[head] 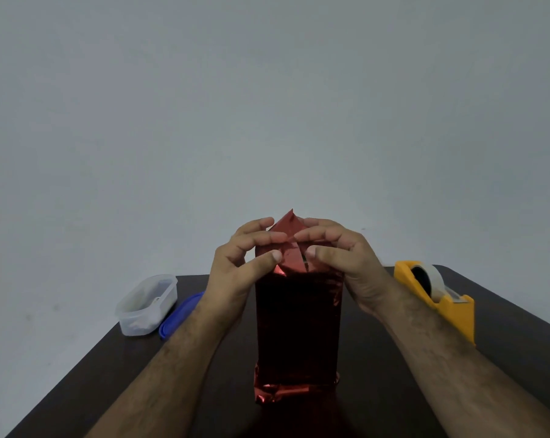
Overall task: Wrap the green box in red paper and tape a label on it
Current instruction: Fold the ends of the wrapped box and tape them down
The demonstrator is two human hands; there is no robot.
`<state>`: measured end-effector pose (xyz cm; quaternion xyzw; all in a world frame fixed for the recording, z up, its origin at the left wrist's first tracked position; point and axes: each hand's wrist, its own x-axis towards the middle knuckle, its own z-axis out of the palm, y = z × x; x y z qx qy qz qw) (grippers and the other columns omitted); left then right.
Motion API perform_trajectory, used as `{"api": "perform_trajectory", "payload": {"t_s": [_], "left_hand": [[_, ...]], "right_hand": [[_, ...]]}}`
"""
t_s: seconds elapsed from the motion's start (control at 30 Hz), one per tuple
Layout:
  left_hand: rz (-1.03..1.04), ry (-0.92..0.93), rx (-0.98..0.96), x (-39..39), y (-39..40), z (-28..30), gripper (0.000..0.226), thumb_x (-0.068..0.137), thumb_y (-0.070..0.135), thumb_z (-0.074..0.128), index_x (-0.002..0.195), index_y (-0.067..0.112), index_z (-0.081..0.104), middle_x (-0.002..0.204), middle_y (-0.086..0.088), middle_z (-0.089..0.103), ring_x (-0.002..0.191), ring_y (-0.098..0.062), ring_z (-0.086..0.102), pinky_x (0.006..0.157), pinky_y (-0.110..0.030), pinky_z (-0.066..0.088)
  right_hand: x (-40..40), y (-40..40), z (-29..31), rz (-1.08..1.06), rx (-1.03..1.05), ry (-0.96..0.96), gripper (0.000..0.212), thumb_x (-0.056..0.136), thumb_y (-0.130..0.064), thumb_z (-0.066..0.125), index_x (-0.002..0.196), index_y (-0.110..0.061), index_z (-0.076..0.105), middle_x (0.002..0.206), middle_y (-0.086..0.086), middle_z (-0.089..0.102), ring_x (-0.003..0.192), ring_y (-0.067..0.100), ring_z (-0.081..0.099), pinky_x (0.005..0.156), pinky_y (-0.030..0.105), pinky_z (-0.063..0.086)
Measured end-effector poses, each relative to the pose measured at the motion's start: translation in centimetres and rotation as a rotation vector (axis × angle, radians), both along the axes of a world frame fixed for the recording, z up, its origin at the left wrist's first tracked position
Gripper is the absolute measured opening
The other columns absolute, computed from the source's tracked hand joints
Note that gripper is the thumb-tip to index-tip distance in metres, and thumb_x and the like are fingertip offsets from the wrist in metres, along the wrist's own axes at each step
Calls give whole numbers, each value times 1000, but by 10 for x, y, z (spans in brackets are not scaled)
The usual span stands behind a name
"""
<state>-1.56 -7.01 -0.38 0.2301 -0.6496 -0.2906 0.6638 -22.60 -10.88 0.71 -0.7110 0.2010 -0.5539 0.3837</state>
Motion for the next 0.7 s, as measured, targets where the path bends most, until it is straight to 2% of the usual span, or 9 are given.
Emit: {"api": "perform_trajectory", "payload": {"t_s": [0.1, 0.2, 0.33, 0.37, 0.4, 0.47, 0.57, 0.63, 0.7], "left_hand": [[3, -24, -5, 2, 0, 1, 34, 78, 35, 78, 109, 21, 84, 146, -3, 61, 144, -18, 51, 102, -35, 53], [41, -60, -17, 4, -1, 1, 35, 84, 39, 73, 111, 21, 83, 146, -2, 62, 146, -18, 49, 110, -43, 47], [71, -171, -101, 0, 5, 3, 49, 86, 41, 74, 126, 12, 75, 147, -6, 59, 144, -21, 51, 106, -30, 50], [74, -193, -134, 0, 5, 2, 59, 83, 40, 79, 134, 10, 69, 148, -9, 57, 143, -26, 52, 106, -32, 51], [64, -190, -137, 0, 3, 0, 71, 79, 38, 85, 140, 11, 63, 149, -10, 56, 140, -33, 53, 107, -43, 52], [90, -176, -151, 2, -1, -1, 80, 69, 33, 95, 137, 17, 59, 151, -9, 55, 139, -39, 54, 110, -65, 47], [216, -172, -215, 6, -5, -2, 55, 68, 27, 93, 114, 13, 67, 145, -7, 60, 142, -35, 52, 112, -68, 43], [242, -165, -257, 9, -7, -2, 35, 73, 23, 90, 100, 9, 74, 140, -7, 63, 139, -35, 55, 109, -69, 46], [224, -164, -277, 9, -8, -3, 24, 76, 20, 88, 96, 11, 78, 135, -7, 66, 134, -36, 58, 104, -70, 48]], "right_hand": [[0, 0, -1, 0, -5, 5, 40, 75, -42, 78, 109, -20, 82, 138, -8, 64, 137, 15, 56, 113, 51, 49], [2, 1, -2, -13, -10, 1, 40, 75, -42, 78, 109, -20, 82, 137, -6, 65, 136, 15, 57, 115, 48, 49], [4, 2, 0, -58, -52, 7, 38, 76, -46, 76, 106, -24, 83, 134, -5, 66, 134, 13, 58, 113, 43, 50], [5, 2, 0, -75, -61, -3, 37, 76, -48, 75, 104, -26, 84, 133, -5, 67, 133, 12, 59, 111, 40, 50], [6, 2, 1, -93, -60, -7, 37, 78, -50, 73, 103, -26, 84, 132, -6, 68, 131, 11, 59, 110, 38, 50], [8, 1, 1, -119, -35, -6, 43, 86, -54, 66, 110, -22, 82, 134, -2, 67, 130, 13, 61, 108, 38, 53], [7, 6, 0, -155, -50, -57, 55, 90, -65, 59, 116, -21, 79, 137, -3, 64, 129, 9, 60, 104, 30, 55], [5, 8, 1, -221, -212, -41, 62, 85, -73, 63, 118, -24, 79, 142, -8, 60, 138, 7, 52, 108, 32, 50], [4, 12, 5, -252, -370, 30, 61, 82, -68, 73, 126, -27, 74, 147, -8, 56, 145, 13, 45, 114, 33, 45]]}}
